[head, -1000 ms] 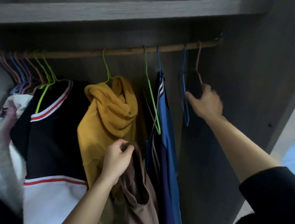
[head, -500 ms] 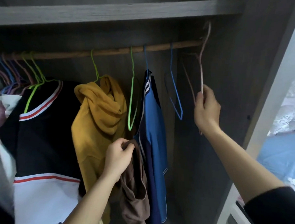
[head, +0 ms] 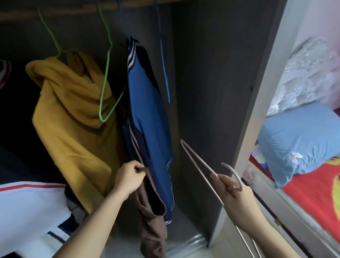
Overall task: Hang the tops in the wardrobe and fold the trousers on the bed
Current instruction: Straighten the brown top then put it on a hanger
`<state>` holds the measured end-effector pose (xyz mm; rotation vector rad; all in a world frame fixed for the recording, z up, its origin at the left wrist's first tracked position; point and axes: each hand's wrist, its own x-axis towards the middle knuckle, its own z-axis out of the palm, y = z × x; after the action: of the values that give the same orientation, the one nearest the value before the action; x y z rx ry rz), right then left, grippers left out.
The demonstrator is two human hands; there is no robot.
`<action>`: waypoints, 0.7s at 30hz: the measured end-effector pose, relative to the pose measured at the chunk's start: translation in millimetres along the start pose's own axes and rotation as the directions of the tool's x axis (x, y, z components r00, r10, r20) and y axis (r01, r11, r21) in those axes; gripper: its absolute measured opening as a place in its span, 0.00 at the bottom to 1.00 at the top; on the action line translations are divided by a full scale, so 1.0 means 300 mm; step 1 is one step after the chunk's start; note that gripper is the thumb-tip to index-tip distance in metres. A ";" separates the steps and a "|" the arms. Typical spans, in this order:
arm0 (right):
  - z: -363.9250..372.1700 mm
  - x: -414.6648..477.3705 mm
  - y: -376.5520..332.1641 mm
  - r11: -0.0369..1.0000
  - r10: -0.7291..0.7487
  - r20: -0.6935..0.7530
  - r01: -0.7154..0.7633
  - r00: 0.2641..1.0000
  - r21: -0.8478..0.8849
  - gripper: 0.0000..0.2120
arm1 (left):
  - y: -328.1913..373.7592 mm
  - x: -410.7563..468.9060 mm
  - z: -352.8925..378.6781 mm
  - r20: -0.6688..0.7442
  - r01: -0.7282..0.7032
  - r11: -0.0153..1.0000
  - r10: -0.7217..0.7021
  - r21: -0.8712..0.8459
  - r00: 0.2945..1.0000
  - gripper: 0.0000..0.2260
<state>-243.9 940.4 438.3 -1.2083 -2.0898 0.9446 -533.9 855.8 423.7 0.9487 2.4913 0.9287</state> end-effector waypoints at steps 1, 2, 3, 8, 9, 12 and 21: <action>-0.031 -0.027 0.009 0.999 0.000 0.081 0.003 0.997 -0.041 0.13 | -0.007 -0.001 0.016 -0.006 0.000 1.000 0.000 0.026 1.000 0.03; -0.066 -0.050 0.010 0.997 0.000 0.164 0.012 0.986 -0.072 0.14 | -0.011 -0.005 0.031 -0.012 0.005 0.999 -0.004 0.049 1.000 0.03; -0.100 -0.070 0.006 0.996 0.002 0.245 0.020 0.970 -0.091 0.15 | -0.011 -0.010 0.046 -0.018 0.011 0.997 -0.010 0.071 1.000 0.03; -0.176 -0.117 -0.045 0.997 0.016 0.459 0.021 0.888 -0.075 0.13 | 0.055 -0.052 0.116 -0.020 -0.036 0.994 0.038 0.099 0.999 0.06; -0.160 -0.115 -0.050 0.996 0.012 0.461 0.029 0.888 -0.081 0.13 | 0.087 -0.069 0.128 0.013 -0.075 0.993 0.075 0.086 0.997 0.06; -0.066 -0.086 -0.032 0.997 0.048 0.394 -0.020 0.918 -0.074 0.15 | 0.200 -0.132 0.165 0.131 -0.176 0.984 0.175 0.002 0.976 0.08; -0.103 -0.016 -0.004 0.791 0.208 0.226 -0.300 0.952 0.533 0.12 | 0.376 -0.204 0.117 0.126 -0.483 0.855 0.466 0.190 0.876 0.12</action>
<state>-219.8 945.1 457.4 -1.1273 -1.5806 1.6902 -418.2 894.4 477.4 1.6960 2.3654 0.7374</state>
